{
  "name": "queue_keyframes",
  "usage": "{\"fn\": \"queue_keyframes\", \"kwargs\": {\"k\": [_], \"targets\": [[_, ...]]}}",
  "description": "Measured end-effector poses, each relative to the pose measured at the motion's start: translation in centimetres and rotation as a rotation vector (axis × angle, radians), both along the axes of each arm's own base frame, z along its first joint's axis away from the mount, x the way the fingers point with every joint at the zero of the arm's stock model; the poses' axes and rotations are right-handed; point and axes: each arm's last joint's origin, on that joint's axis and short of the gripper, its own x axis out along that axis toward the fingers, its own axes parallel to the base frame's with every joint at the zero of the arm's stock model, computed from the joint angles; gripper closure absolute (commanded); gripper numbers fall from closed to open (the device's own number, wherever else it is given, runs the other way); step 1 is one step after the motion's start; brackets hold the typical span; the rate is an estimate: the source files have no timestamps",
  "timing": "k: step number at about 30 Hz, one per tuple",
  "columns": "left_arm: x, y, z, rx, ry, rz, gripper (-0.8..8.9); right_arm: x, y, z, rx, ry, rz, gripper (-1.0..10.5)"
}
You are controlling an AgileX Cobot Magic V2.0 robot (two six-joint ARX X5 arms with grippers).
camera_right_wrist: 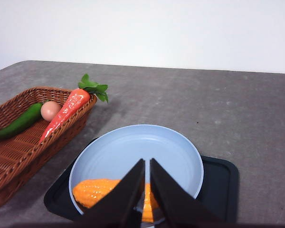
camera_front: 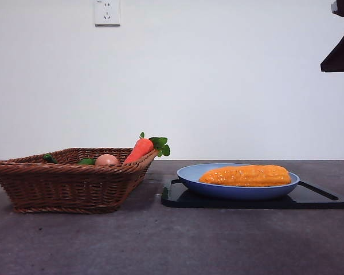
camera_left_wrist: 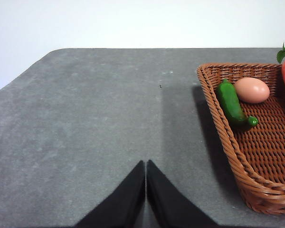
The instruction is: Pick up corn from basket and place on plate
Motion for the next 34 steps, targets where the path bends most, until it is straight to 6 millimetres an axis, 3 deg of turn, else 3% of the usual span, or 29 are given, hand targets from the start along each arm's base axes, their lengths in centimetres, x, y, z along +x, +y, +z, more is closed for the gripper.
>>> {"fn": "queue_keyframes", "kwargs": {"k": [13,17,24,27,34], "targets": [[0.0,0.0,0.0,0.0,0.0,0.0,8.06,-0.3,-0.5,0.3,-0.017,-0.03,-0.043,9.4],[0.0,0.0,0.0,0.0,0.0,0.0,8.06,-0.9,-2.3,0.9,-0.033,-0.072,-0.185,9.4],[0.0,0.0,0.0,0.0,0.0,0.0,8.06,-2.5,-5.9,0.2,-0.089,-0.035,-0.45,9.4],[0.0,0.0,0.0,0.0,0.0,0.001,8.06,-3.1,-6.7,-0.7,-0.095,-0.093,-0.527,9.4],[0.0,0.0,0.0,0.0,0.0,0.001,8.06,-3.7,-7.2,-5.0,-0.085,-0.115,-0.585,9.4]]}}
